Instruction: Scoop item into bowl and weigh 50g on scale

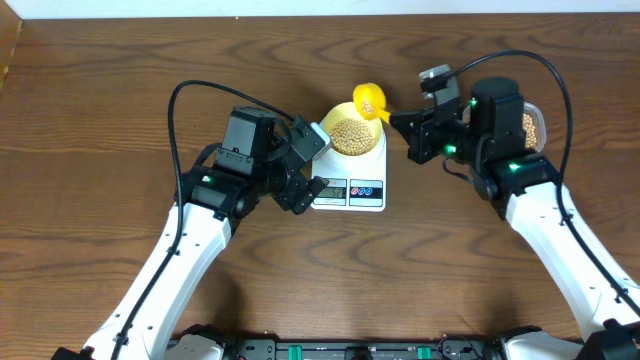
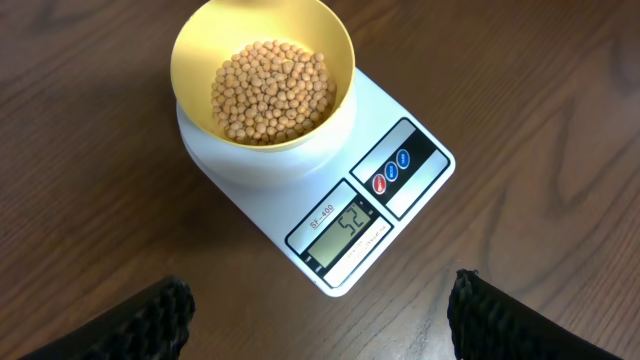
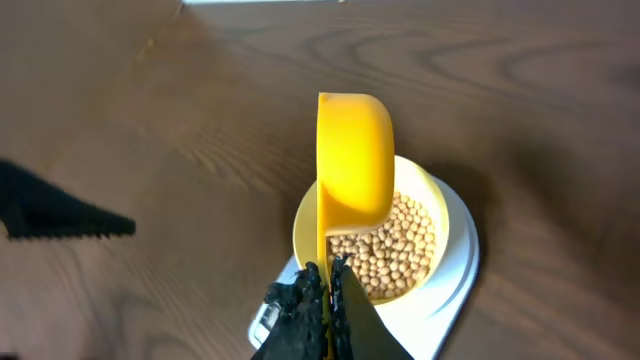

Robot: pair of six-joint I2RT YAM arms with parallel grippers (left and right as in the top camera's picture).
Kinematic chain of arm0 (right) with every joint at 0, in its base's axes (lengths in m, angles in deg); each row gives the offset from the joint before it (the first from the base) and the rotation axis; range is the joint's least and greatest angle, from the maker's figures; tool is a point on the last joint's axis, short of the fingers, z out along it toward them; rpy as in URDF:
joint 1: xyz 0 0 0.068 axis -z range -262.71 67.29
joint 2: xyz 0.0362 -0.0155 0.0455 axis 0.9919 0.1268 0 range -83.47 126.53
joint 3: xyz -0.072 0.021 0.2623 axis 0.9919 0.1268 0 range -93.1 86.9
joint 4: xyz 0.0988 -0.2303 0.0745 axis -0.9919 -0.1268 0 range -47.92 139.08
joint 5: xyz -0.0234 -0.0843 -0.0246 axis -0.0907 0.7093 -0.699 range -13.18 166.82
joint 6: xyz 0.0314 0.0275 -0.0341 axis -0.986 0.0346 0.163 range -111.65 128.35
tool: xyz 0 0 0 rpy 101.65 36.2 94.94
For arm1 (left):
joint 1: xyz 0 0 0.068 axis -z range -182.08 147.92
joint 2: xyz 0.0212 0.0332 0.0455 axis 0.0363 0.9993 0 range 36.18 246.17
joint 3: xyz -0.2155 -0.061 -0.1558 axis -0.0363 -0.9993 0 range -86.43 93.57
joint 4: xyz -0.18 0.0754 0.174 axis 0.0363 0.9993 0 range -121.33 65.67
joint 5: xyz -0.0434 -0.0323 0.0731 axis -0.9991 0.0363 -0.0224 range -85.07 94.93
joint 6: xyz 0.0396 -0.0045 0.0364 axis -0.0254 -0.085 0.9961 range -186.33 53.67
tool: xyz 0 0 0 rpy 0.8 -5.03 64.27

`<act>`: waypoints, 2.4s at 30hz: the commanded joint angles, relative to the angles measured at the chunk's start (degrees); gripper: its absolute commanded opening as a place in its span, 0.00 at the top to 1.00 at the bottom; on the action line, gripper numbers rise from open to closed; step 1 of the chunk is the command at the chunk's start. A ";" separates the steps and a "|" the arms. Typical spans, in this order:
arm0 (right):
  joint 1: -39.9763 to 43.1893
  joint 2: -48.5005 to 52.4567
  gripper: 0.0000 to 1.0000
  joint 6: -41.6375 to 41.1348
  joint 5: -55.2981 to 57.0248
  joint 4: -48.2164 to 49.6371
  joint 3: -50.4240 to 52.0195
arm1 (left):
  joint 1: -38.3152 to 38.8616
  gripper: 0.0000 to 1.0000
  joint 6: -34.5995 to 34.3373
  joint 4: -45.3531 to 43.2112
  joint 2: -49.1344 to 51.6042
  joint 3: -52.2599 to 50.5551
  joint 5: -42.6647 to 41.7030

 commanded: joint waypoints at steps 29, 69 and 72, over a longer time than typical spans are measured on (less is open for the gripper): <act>-3.91 7.65 0.99 19.65 10.29 -2.64 -1.49 | -0.26 0.16 0.79 -0.04 -0.42 -0.39 0.09; -6.82 11.87 0.99 22.18 9.33 -3.72 -1.49 | -0.26 0.16 0.79 -0.04 -0.42 -0.39 0.09; -6.80 11.87 0.99 22.14 6.36 -3.67 -1.49 | -0.26 0.16 0.76 -0.04 -0.42 -0.39 0.09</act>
